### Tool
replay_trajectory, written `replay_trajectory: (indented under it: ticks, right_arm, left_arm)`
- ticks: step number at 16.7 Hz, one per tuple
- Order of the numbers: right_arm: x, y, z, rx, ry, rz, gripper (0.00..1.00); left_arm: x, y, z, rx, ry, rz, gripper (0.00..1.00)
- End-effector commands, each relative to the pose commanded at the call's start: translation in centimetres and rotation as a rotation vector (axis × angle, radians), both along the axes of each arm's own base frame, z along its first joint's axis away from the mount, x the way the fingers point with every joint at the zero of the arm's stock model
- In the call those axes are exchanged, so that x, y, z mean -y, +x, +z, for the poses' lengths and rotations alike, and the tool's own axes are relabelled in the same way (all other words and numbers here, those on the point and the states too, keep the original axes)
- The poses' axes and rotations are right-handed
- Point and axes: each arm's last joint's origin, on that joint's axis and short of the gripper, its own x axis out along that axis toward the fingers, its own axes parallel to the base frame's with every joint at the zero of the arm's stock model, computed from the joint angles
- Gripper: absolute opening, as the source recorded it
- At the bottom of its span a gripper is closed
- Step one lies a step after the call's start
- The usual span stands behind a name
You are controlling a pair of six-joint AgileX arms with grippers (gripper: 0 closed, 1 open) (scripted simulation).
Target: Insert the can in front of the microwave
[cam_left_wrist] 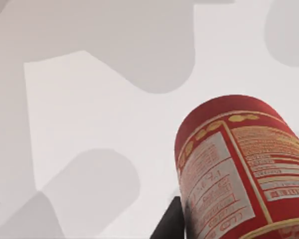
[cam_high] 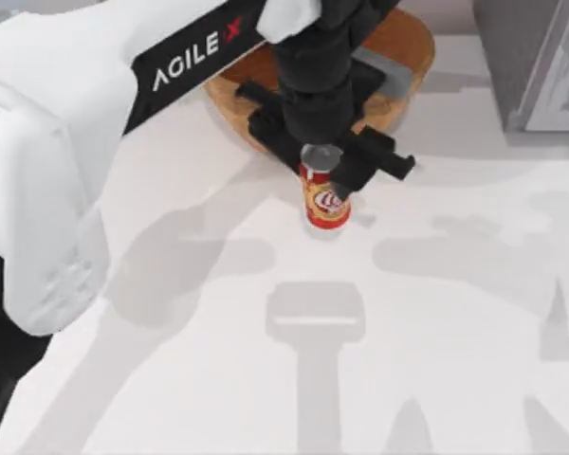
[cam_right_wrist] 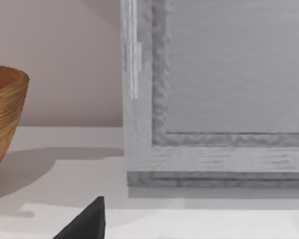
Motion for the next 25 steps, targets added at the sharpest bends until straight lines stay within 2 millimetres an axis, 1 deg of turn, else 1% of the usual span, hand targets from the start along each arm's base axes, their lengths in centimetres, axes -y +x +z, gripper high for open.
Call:
replay_trajectory:
  ticks: [2, 4, 6, 8, 10, 12, 13, 15, 16, 19, 25]
  right_arm:
    - [0.0, 0.0, 0.0, 0.000, 0.000, 0.000, 1.00]
    - [0.0, 0.0, 0.0, 0.000, 0.000, 0.000, 1.00]
    - [0.0, 0.0, 0.0, 0.000, 0.000, 0.000, 1.00]
    - [0.0, 0.0, 0.0, 0.000, 0.000, 0.000, 1.00]
    - [0.0, 0.0, 0.0, 0.000, 0.000, 0.000, 1.00]
    - [0.0, 0.0, 0.0, 0.000, 0.000, 0.000, 1.00]
    - [0.0, 0.0, 0.0, 0.000, 0.000, 0.000, 1.00]
    - [0.0, 0.0, 0.0, 0.000, 0.000, 0.000, 1.00]
    - [0.0, 0.0, 0.0, 0.000, 0.000, 0.000, 1.00]
    - [0.0, 0.0, 0.0, 0.000, 0.000, 0.000, 1.00]
    - [0.0, 0.0, 0.0, 0.000, 0.000, 0.000, 1.00]
  left_arm:
    - [-4.2, 2.1, 0.5, 0.013, -0.014, 0.074, 0.00]
    - [-9.0, 3.9, 0.6, 0.018, -0.017, 0.165, 0.00]
    - [-14.2, 5.2, 0.5, 0.014, -0.008, 0.266, 0.00]
    - [-19.2, 5.8, 0.1, -0.002, 0.011, 0.372, 0.00]
    - [-23.9, 5.8, -0.5, -0.028, 0.037, 0.478, 0.00]
    - [-27.8, 5.4, -1.2, -0.060, 0.064, 0.570, 0.00]
    - [-29.3, 5.1, -1.5, -0.075, 0.076, 0.607, 0.00]
    - [-31.3, 4.7, -1.9, -0.098, 0.093, 0.659, 0.00]
    - [-31.8, 4.6, -2.0, -0.104, 0.096, 0.671, 0.00]
    - [-31.8, 4.6, -2.0, -0.104, 0.096, 0.672, 0.00]
    - [-31.7, 4.6, -2.6, -0.105, 0.096, 0.670, 0.00]
